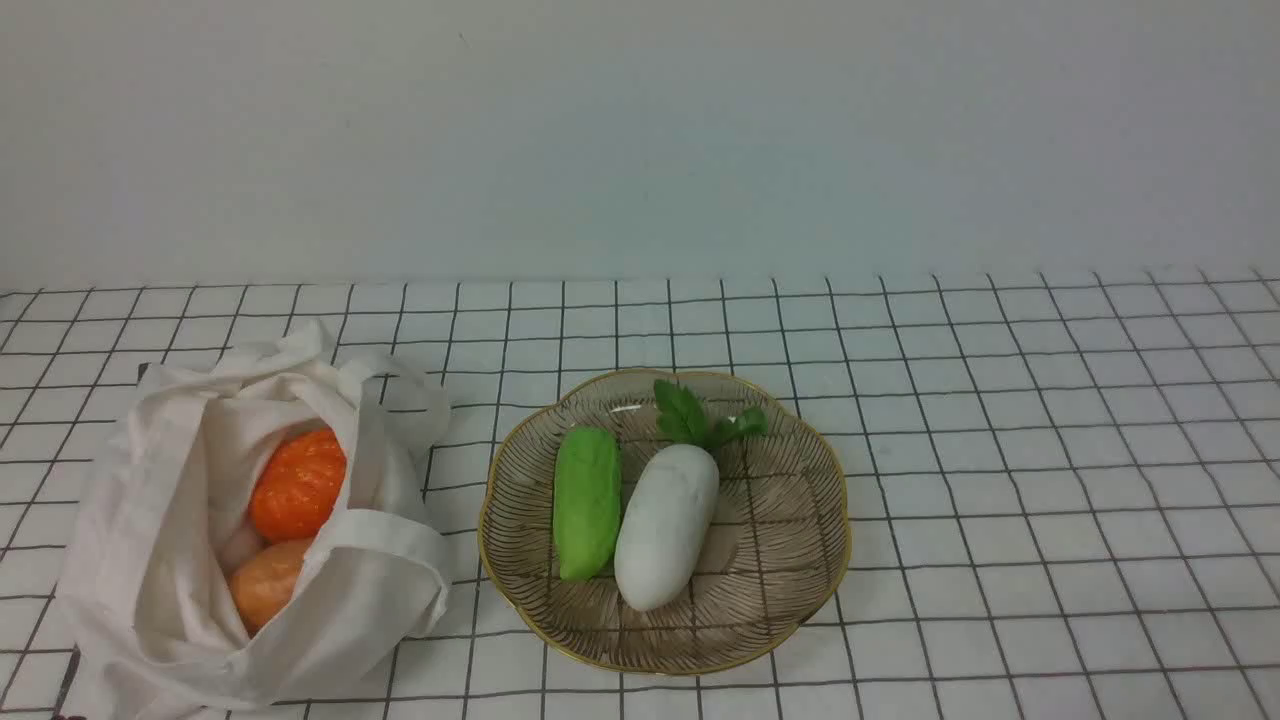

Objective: Take vegetables from bag on white checkered tablecloth place on plate.
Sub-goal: 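Reach into the cloth bag and grasp the potato inside with the left gripper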

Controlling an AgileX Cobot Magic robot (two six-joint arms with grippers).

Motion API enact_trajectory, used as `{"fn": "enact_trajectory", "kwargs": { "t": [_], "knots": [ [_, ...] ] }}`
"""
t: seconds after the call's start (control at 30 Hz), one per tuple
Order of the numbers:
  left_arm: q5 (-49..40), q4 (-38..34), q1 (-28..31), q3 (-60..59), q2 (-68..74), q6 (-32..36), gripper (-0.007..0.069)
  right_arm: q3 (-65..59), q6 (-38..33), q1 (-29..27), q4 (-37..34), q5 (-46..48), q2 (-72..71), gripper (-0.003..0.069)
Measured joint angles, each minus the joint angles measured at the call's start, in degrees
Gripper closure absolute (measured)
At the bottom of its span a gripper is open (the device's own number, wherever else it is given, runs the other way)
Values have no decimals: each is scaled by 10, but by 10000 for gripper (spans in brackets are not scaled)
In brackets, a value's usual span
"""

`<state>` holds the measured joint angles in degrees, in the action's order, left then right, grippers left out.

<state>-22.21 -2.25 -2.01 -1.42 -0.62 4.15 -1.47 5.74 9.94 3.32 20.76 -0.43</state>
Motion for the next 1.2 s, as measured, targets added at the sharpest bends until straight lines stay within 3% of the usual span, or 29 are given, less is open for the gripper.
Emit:
{"fn": "enact_trajectory", "kwargs": {
  "t": [0.9,1.2],
  "knots": [
    [6,-5,0,-1,0,0,632,0,0,0,0,0,0,673],
    [144,-177,0,-2,0,-50,632,0,0,0,0,0,0,673]
  ]
}}
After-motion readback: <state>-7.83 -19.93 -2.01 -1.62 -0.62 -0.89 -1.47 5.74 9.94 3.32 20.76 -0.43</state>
